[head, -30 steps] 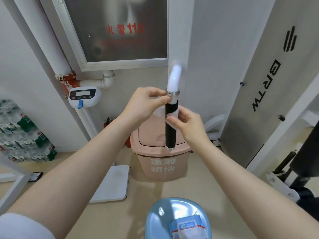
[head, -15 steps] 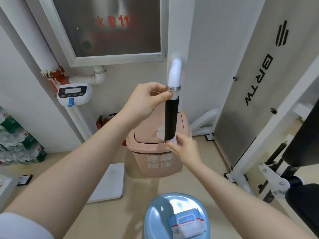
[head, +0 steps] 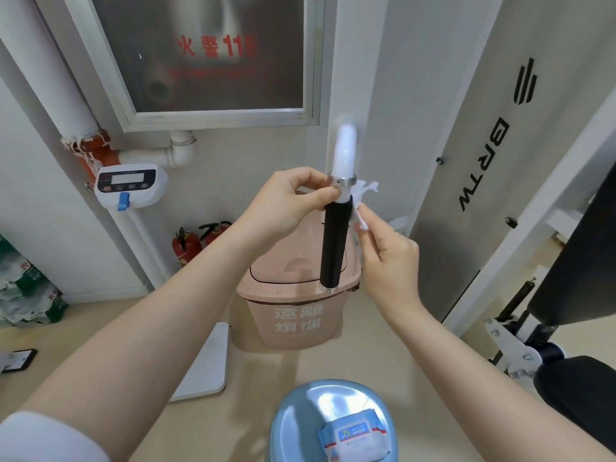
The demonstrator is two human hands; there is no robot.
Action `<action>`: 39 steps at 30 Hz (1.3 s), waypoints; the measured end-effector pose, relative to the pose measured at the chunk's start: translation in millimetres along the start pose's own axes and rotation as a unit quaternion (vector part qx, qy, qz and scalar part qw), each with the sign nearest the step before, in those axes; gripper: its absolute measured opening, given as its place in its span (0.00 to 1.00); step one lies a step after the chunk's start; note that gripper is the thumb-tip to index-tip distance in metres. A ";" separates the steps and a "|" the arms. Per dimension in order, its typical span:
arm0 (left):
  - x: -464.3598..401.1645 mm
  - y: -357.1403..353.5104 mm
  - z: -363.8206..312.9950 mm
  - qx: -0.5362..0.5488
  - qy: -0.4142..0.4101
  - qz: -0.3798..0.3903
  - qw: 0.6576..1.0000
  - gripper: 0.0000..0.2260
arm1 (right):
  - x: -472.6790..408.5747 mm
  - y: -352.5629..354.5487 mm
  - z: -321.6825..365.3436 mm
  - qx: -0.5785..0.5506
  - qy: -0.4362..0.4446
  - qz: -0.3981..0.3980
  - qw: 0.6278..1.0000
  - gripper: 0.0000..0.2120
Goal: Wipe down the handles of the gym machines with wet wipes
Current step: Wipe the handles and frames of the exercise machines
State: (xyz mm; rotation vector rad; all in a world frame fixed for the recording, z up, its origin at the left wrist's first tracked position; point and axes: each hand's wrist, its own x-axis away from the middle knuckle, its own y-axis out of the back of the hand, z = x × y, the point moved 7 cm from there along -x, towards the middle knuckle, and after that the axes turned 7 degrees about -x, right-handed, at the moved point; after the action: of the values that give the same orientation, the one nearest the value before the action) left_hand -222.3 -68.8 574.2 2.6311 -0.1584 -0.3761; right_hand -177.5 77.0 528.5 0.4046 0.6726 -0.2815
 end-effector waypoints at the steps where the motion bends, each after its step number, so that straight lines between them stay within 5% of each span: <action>1: 0.0 0.3 1.3 0.011 0.009 0.011 1.000 0.04 | 3.2 2.3 6.0 0.018 0.038 0.002 0.999 0.16; 4: 2.1 2.9 8.8 0.033 0.028 0.039 0.998 0.07 | 20.8 -4.0 14.5 0.122 0.191 0.054 0.973 0.15; 7: 4.4 8.1 14.0 0.045 0.026 0.022 0.998 0.08 | 28.1 -14.7 31.4 0.260 0.415 0.085 0.868 0.14; 11: 4.7 14.0 15.9 0.064 0.039 -0.024 0.997 0.08 | 11.2 -39.0 27.5 0.425 0.467 0.158 0.760 0.15; 13: 5.0 13.3 16.3 0.068 0.045 -0.029 0.996 0.08 | 29.6 -59.0 7.5 0.521 0.464 0.262 0.667 0.11; 15: 6.9 12.1 16.7 0.058 0.046 -0.034 0.997 0.08 | 61.6 -72.0 -20.7 0.595 0.472 0.396 0.515 0.11; 16: 8.0 11.2 16.9 0.055 0.046 -0.034 0.997 0.08 | 64.7 -72.8 -25.0 0.612 0.478 0.416 0.472 0.11; 17: 9.2 10.8 17.0 0.055 0.046 -0.033 0.997 0.08 | 54.5 -71.5 -18.4 0.620 0.486 0.395 0.472 0.11; 20: 10.8 12.3 19.1 0.062 0.050 -0.036 0.996 0.08 | -0.4 -59.8 18.4 0.594 0.455 0.266 0.608 0.12; 22: 11.9 13.3 21.2 0.066 0.055 -0.041 0.995 0.08 | -2.5 -55.0 11.9 0.584 0.412 0.254 0.652 0.11; 26: 15.2 7.9 19.1 0.053 0.056 -0.048 0.996 0.08 | 70.3 -58.6 -51.4 0.551 0.409 0.447 0.573 0.12; 28: 17.5 2.2 15.7 0.043 0.051 -0.046 0.997 0.08 | 82.4 -45.4 -64.9 0.433 0.362 0.564 0.603 0.09; 30: 19.4 -6.3 10.7 0.036 0.036 -0.030 0.998 0.07 | 62.7 -25.9 -70.7 0.334 0.193 0.607 0.695 0.10; 32: 18.9 -17.5 2.2 0.028 0.014 -0.006 0.999 0.06 | 12.0 1.3 -76.6 0.214 0.005 0.445 0.870 0.09; 33: 18.5 -21.8 -1.3 0.028 0.007 -0.006 1.000 0.06 | -12.8 16.9 -80.8 0.128 -0.099 0.339 0.927 0.10; 35: 17.2 -23.7 -5.1 0.022 0.005 -0.045 0.999 0.05 | -46.1 29.1 -87.0 -0.056 -0.254 0.186 0.947 0.12; 39: 16.3 -22.3 -7.5 -0.060 0.035 -0.133 0.989 0.08 | -75.8 3.2 -79.5 -0.232 -0.302 0.166 0.910 0.12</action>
State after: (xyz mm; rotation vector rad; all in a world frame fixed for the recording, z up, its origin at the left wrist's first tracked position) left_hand -203.5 -48.7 566.2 2.5452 0.2331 -0.3683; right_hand -276.4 124.7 522.3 -0.0401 0.0405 0.0881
